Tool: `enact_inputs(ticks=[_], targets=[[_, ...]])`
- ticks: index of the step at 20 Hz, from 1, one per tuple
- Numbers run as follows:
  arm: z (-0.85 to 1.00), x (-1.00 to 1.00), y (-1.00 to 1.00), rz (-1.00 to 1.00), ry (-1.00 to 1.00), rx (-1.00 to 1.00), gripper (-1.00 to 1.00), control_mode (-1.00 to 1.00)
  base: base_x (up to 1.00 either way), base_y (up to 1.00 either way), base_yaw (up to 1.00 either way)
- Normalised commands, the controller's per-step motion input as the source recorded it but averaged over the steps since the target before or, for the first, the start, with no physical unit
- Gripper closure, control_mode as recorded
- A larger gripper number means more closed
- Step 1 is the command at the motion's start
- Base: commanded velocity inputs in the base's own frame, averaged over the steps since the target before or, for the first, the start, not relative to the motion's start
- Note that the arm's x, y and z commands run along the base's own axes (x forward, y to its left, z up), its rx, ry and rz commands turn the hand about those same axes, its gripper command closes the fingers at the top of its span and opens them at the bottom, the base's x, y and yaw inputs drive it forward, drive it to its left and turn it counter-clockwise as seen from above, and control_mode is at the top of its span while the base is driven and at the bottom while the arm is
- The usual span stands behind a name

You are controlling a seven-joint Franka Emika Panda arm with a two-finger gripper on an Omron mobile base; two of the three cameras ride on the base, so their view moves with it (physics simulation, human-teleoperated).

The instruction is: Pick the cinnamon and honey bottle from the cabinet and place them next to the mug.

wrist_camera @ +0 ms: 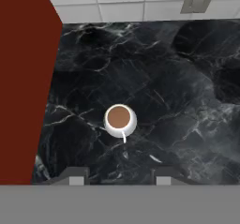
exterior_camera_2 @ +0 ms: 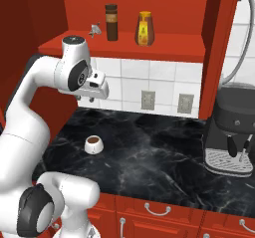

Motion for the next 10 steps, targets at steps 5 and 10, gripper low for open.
enact_inputs(ticks=[5, 10], targets=[[-0.05, -0.05, 0.03, 0.0, -0.04, 0.0, -1.0, -1.0, 0.0, 0.0, 0.0], [-0.11, -0.05, 0.0, 0.0, -0.06, 0.05, -1.0, -1.0, 0.0, 0.0, 0.0]])
